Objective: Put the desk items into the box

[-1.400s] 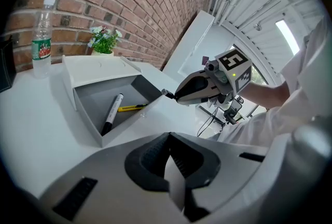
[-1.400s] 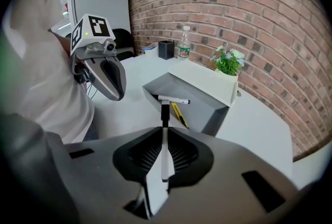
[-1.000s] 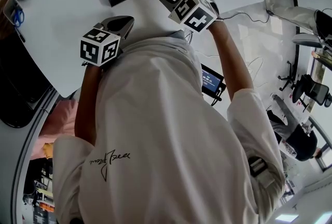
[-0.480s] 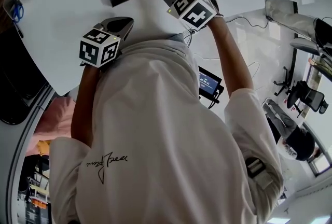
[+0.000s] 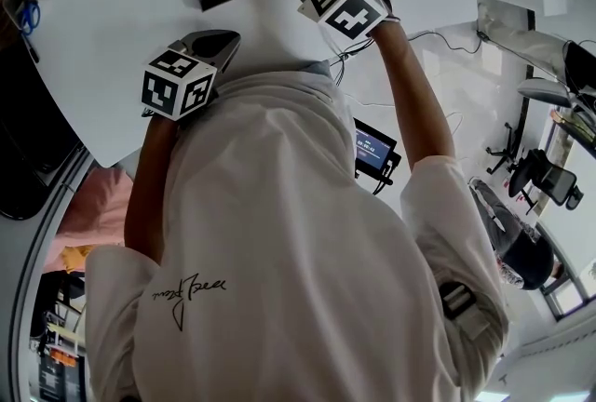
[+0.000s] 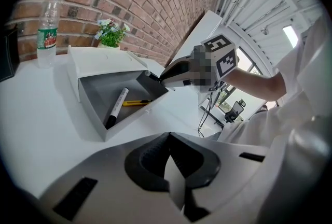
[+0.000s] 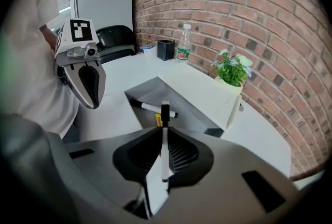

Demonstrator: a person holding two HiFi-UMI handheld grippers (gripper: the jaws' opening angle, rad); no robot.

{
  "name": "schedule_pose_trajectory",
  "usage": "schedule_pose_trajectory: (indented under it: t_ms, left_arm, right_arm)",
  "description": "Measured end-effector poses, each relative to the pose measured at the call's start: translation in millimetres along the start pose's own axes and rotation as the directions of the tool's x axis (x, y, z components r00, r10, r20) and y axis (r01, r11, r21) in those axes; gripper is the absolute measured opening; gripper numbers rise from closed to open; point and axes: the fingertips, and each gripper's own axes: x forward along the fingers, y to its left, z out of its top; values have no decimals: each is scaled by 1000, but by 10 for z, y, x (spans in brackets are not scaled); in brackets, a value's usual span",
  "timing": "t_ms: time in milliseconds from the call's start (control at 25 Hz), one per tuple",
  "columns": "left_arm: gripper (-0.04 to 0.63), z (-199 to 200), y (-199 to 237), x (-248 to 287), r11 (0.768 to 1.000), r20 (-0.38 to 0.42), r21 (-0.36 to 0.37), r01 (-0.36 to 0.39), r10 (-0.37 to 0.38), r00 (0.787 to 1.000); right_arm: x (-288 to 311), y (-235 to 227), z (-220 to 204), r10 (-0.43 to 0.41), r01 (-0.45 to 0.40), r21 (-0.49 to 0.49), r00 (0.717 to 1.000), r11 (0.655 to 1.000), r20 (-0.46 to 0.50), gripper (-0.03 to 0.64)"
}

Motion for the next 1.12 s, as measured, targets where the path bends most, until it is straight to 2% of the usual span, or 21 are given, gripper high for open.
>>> schedule_pose_trajectory:
  t_ms: [360,1120]
  left_arm:
    - [5,-41,45,21,1000,-13,-25,7,-7,1000]
    - [5,-94,111,40,996,-21,-84,10,-12,1000]
  right_arm:
    - [63,-110,33,-6,5,-34,1000,999,-30,55]
    - [246,-214,76,25,-26,-26,999,999,-34,55]
